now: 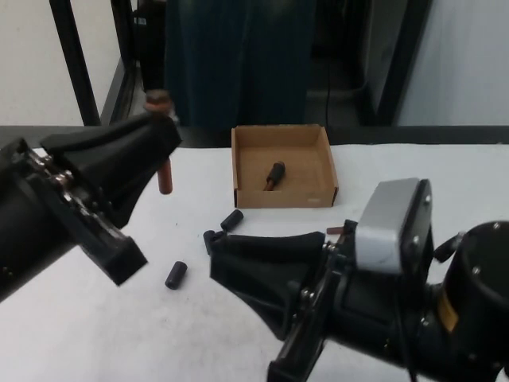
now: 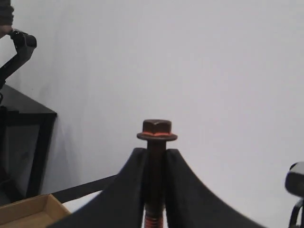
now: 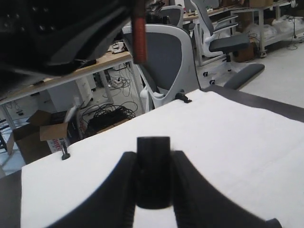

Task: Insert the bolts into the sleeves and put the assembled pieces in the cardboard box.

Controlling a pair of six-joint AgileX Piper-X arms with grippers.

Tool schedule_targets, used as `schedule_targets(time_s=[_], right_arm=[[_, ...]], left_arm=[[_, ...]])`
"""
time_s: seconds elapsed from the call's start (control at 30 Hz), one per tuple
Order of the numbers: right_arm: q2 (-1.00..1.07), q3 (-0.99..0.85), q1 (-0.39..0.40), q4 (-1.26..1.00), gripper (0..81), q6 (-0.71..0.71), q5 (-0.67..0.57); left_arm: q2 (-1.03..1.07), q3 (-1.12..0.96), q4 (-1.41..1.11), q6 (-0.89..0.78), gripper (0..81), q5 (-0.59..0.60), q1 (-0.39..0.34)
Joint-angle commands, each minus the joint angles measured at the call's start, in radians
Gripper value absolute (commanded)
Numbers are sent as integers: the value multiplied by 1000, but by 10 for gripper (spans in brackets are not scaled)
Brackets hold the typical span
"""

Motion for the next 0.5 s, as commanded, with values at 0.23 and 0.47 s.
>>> schedule_targets(time_s=[0.23, 0.47], right_arm=[[48, -1, 108, -119, 3, -17, 319], [96, -3, 160, -255, 3, -93, 330]], left_arm=[[-29, 0, -30, -261, 8, -34, -4], [-29, 26, -49, -273, 8, -45, -4]])
